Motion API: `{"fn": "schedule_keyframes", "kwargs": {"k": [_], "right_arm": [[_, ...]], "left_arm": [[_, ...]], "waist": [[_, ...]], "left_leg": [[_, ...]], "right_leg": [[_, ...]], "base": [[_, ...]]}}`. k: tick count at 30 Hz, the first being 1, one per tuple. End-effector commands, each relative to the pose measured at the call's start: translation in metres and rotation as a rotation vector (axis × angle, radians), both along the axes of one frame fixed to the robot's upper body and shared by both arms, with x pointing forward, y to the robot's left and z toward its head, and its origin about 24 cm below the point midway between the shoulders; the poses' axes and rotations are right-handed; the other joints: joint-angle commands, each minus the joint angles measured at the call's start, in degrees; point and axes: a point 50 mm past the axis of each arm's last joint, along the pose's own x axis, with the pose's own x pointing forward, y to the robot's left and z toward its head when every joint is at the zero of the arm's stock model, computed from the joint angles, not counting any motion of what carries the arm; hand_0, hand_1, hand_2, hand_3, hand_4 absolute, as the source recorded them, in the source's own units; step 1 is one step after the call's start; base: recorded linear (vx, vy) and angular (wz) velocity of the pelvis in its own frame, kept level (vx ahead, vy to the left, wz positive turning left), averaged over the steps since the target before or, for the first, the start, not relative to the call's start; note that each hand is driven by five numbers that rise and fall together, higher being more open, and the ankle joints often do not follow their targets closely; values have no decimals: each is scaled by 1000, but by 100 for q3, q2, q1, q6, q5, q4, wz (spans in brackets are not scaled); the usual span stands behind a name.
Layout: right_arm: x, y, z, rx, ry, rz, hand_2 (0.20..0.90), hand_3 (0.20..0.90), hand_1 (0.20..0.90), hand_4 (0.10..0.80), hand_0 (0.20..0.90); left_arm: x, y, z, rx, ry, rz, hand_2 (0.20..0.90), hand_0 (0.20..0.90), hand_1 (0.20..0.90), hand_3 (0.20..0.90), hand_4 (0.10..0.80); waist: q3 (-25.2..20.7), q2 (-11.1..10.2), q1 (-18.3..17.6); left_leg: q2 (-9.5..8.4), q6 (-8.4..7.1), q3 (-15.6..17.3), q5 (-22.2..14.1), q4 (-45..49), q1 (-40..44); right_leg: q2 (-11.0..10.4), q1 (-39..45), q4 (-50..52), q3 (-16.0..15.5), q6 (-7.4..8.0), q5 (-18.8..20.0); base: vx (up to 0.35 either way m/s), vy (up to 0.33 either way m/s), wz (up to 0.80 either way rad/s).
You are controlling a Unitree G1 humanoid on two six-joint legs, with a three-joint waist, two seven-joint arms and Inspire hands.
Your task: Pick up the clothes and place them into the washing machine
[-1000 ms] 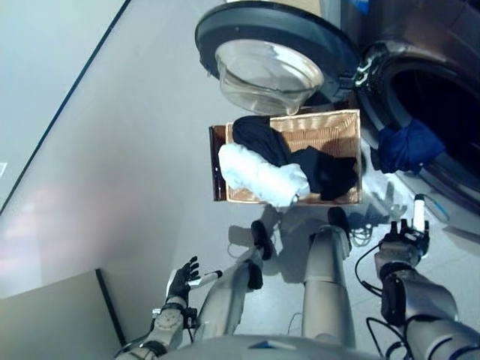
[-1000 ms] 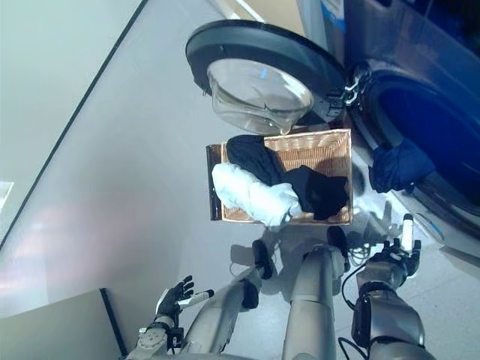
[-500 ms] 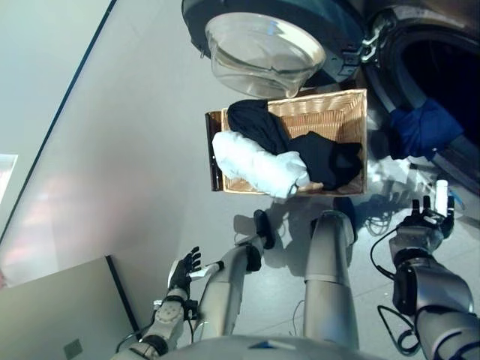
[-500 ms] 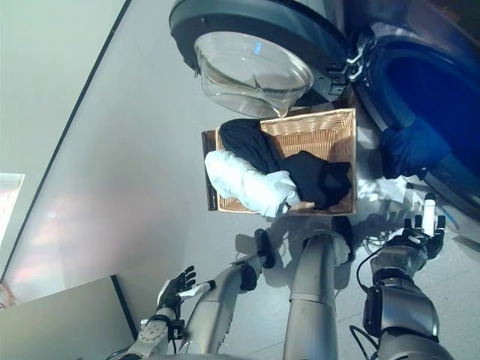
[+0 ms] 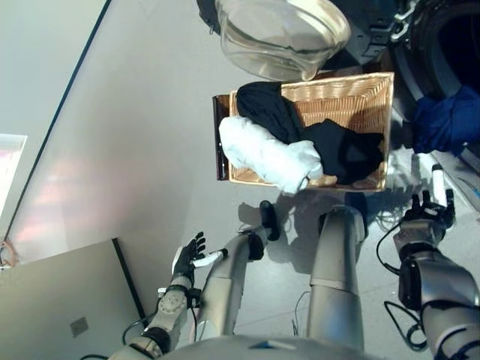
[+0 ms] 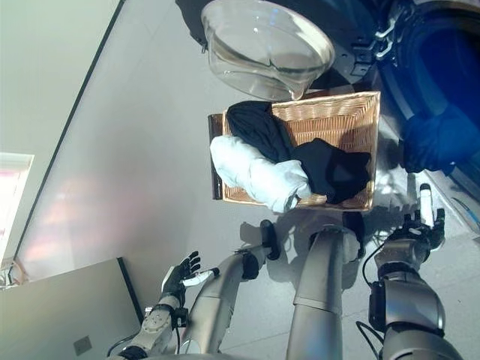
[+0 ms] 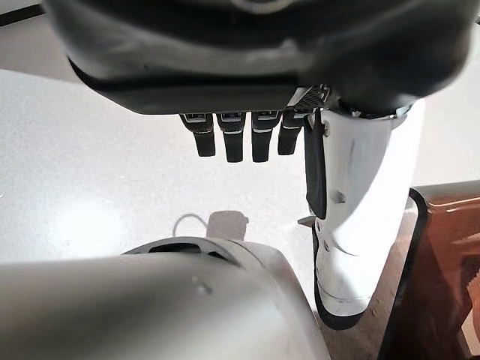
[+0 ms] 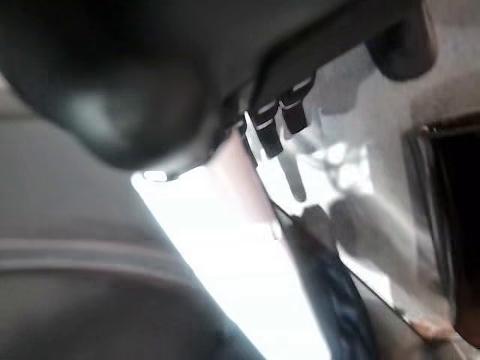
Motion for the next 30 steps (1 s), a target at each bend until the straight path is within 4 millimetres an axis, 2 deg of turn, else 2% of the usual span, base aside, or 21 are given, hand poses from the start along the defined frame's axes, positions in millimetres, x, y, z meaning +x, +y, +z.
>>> {"fn": "schedule_keyframes", "kwargs": {"k": [1, 6, 14, 16, 30], "right_arm": [[7, -15, 35, -151, -46, 28, 900, 900, 900, 800, 900], [13, -21, 55, -202, -83, 28, 900, 900, 900, 800, 900], [23, -17, 68, -230, -123, 62, 900, 900, 900, 800, 900], [24, -16, 69, -234, -129, 71, 200, 200, 200, 300, 200], [38, -4, 83, -263, -219, 135, 200, 200, 200, 300, 200]], "left_arm": [[-28, 50, -8, 114, 74, 95, 900, 900, 900, 900, 800], [-30, 51, -9, 113, 81, 94, 900, 900, 900, 900, 800], [-34, 52, -11, 110, 92, 101, 900, 900, 900, 900, 800], [-34, 54, -11, 114, 93, 103, 900, 900, 900, 900, 800], [-35, 60, -10, 112, 89, 129, 900, 900, 900, 900, 800]], "waist": [[-162, -47, -89], [-222, -78, -40], [-308, -142, 37], [-327, -164, 57], [-404, -241, 108]], "left_leg": [[-292, 313, 264, -709, 935, -389], [-272, 315, 223, -708, 1099, -592], [-272, 297, 184, -717, 1232, -715], [-276, 295, 170, -715, 1255, -739], [-253, 310, 192, -708, 1214, -737]], "right_leg": [[119, 74, -521, 62, -408, 294], [150, -106, -307, 30, -428, 232], [165, -195, -133, -48, -445, 150], [181, -216, -89, -54, -448, 143], [197, -232, -103, -54, -436, 144]], "base": [[-29, -15, 8], [-26, -18, 8], [-8, -8, 6], [0, 0, 0], [0, 3, -2]]}}
